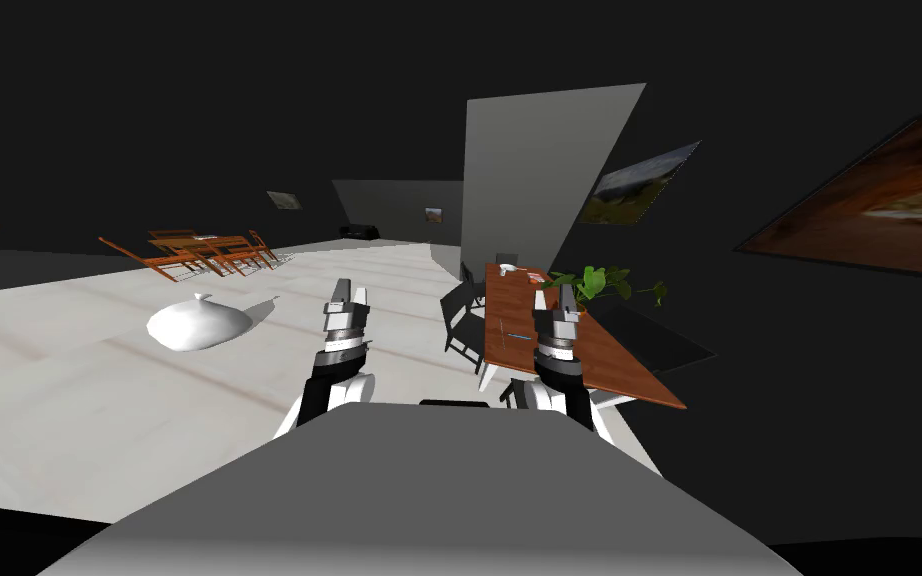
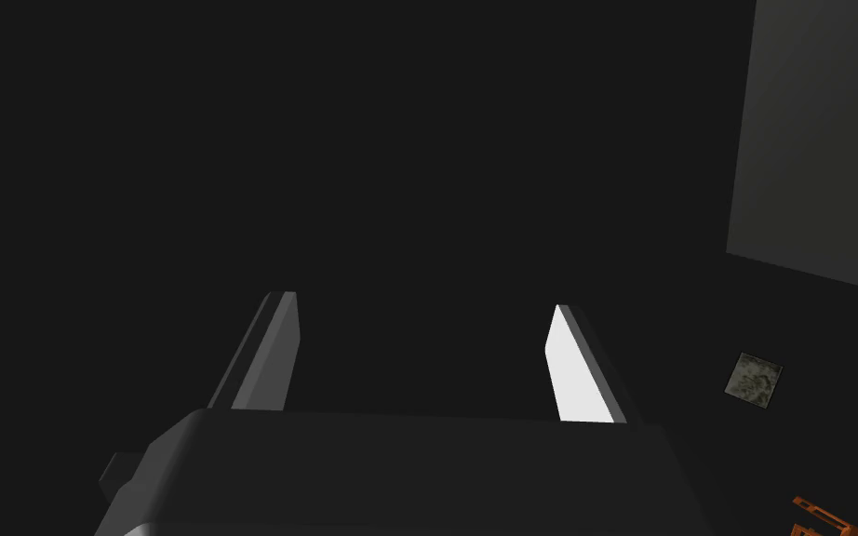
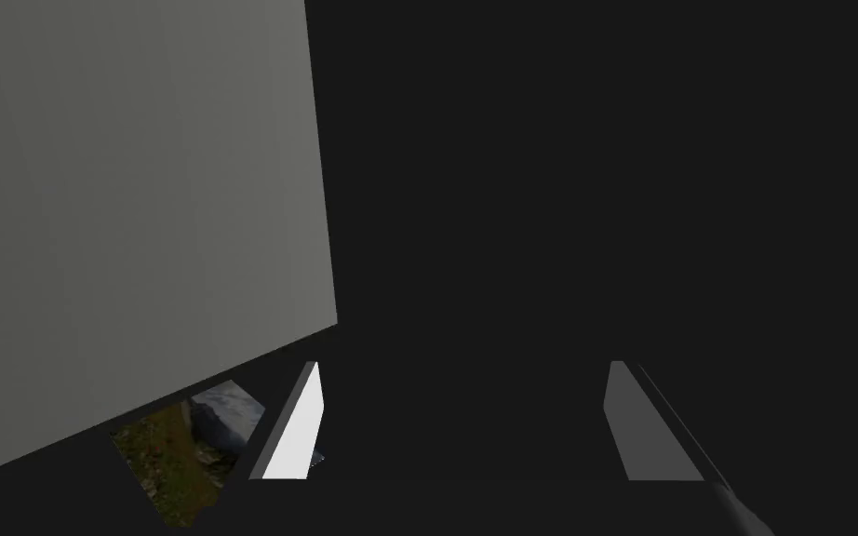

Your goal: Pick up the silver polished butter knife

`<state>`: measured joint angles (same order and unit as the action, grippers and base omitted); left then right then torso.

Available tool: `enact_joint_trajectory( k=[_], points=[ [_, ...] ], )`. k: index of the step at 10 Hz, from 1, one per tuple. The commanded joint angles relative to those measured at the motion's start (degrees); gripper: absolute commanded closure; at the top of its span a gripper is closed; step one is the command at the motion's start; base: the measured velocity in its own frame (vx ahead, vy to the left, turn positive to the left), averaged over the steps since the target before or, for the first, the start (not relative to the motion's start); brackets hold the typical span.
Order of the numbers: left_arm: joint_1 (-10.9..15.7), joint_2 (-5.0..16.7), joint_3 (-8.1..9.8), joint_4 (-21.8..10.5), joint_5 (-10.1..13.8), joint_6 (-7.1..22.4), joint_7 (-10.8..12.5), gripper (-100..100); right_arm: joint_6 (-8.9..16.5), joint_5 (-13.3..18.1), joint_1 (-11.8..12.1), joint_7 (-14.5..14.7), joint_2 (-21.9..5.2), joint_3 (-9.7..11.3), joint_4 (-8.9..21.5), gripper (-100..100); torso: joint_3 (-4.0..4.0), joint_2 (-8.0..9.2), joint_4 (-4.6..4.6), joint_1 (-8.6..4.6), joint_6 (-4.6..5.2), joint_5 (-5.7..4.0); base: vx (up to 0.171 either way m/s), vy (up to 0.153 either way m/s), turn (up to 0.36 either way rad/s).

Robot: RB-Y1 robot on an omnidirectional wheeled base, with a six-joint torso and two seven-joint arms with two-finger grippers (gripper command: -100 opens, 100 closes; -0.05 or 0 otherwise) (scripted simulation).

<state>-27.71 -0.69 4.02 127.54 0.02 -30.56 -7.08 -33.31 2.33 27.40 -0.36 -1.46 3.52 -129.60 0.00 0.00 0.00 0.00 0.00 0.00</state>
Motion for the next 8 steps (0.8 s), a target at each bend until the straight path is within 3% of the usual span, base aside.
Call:
enact_joint_trajectory(
  k=[1, 3, 4, 8],
  points=[
    [0.0, 0.0, 0.0, 0.0, 0.0, 0.0, 0.0, 0, 2.04, 0.89, 0.37, 0.14, -2.08, -0.34, 0.68, -100, 0.0, 0.0, 0.0, 0.0, 0.0, 0.0, 0.01, 0.028, 0.046],
    [0.0, 0.0, 0.0, 0.0, 0.0, 0.0, 0.0, 0, 4.83, 2.13, 0.87, 0.34, -3.83, -0.82, 1.65, -100, -0.03, -0.05, -0.01, 0.13, 0.0, 0.03, 0.021, 0.047, 0.047],
    [0.0, 0.0, 0.0, 0.0, 0.0, 0.0, 0.0, 0, 4.9, 2.13, 0.87, 0.34, -3.83, -0.82, 1.65, -100, -0.05, -0.09, -0.02, 0.18, 0.0, 0.04, 0.02, 0.042, 0.006],
    [0.0, 0.0, 0.0, 0.0, 0.0, 0.0, 0.0, 0, 10.69, 4.62, 1.87, 0.78, -6.01, -1.79, 3.57, -100, -0.03, -0.05, -0.01, 0.14, 0.0, 0.04, 0.015, 0.039, 0.037]
  ],
)
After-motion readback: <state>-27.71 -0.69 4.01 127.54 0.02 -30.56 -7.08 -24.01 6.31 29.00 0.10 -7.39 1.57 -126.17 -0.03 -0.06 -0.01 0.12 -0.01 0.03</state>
